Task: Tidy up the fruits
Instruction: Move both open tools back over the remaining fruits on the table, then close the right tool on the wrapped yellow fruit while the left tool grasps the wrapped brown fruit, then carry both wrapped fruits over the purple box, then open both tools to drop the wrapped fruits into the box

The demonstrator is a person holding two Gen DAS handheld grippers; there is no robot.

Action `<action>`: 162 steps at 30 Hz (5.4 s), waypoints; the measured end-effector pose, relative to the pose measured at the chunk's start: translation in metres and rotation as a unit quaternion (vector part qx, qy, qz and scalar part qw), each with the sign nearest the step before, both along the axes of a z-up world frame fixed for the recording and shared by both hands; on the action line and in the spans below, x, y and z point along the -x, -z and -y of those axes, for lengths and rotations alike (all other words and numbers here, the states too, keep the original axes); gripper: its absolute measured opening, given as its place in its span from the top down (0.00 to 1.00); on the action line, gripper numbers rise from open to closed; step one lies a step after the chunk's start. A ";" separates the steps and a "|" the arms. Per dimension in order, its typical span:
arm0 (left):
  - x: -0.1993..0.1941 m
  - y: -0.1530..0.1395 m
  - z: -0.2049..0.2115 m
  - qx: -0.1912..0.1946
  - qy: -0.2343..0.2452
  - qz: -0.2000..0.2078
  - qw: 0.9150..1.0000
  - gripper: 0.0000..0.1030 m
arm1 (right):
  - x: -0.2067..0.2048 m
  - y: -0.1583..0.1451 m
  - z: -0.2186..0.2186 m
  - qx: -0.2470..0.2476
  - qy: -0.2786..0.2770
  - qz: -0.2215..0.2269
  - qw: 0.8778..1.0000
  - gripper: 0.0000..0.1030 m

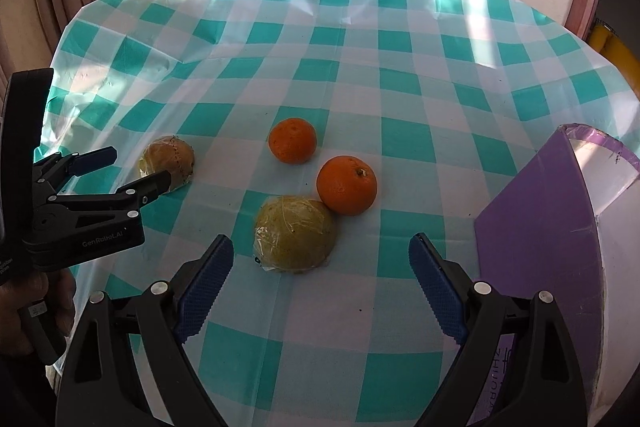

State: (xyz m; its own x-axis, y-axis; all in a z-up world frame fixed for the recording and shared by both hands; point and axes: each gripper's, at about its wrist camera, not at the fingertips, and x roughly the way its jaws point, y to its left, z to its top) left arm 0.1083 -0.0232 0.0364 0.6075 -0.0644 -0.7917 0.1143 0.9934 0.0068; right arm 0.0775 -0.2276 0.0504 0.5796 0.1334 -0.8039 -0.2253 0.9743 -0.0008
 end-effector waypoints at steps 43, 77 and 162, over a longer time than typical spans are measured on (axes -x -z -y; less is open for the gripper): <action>-0.016 0.020 -0.006 0.003 -0.020 -0.041 0.999 0.02 | -0.025 0.041 -0.017 0.004 0.001 -0.035 0.999 0.18; -0.003 -0.002 -0.011 0.021 -0.006 -0.019 1.000 0.42 | -0.011 0.021 -0.017 -0.034 -0.020 -0.019 0.999 0.44; 0.085 -0.065 0.329 0.003 0.361 0.049 0.931 0.39 | 0.045 -0.059 0.260 0.022 0.270 0.043 0.962 0.43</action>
